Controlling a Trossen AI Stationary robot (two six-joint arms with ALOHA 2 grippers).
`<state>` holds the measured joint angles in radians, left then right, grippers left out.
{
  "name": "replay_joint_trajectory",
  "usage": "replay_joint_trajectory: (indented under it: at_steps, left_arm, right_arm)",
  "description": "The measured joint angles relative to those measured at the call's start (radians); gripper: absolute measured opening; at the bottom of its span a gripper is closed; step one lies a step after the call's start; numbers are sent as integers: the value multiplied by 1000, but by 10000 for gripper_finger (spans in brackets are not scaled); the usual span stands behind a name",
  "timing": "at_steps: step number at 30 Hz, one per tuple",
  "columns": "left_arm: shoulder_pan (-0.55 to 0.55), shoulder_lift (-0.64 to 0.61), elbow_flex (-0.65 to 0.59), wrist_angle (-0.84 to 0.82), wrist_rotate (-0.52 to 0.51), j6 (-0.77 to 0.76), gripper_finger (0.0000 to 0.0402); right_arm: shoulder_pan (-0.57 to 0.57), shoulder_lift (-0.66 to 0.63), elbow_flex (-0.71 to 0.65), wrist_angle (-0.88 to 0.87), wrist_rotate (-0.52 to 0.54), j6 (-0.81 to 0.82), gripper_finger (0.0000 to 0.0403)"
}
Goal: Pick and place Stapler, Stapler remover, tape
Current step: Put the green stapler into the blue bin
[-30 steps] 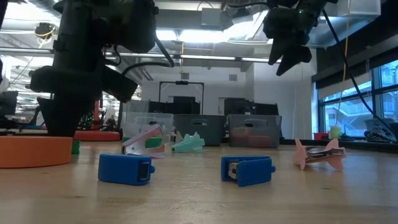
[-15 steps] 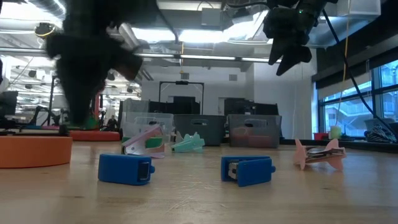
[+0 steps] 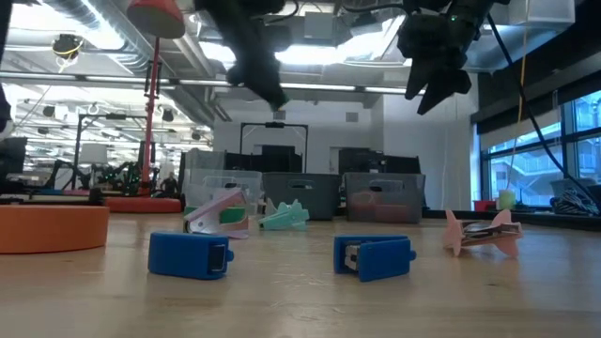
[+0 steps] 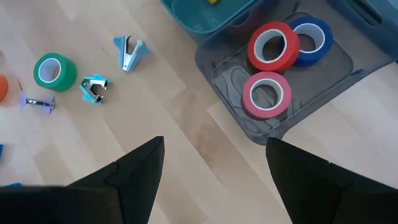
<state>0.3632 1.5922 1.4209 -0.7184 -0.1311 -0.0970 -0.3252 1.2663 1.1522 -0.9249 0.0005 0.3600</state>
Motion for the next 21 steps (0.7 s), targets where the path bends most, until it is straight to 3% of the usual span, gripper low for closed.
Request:
replay_joint_trajectory:
  at_steps: [5, 10, 15, 21]
  left_arm:
    - [153, 149, 191, 8, 111, 70, 49]
    - [209, 307, 321, 0, 184, 95, 49]
    - [231, 418, 344, -1, 231, 73, 49]
    - [251, 551, 343, -59, 213, 57, 49]
  right_arm:
    - [0, 0, 0, 0, 12, 2, 284]
    - [0, 0, 0, -5, 33, 0, 284]
    - [0, 0, 0, -29, 34, 0, 284]
    - [0, 0, 0, -31, 34, -7, 284]
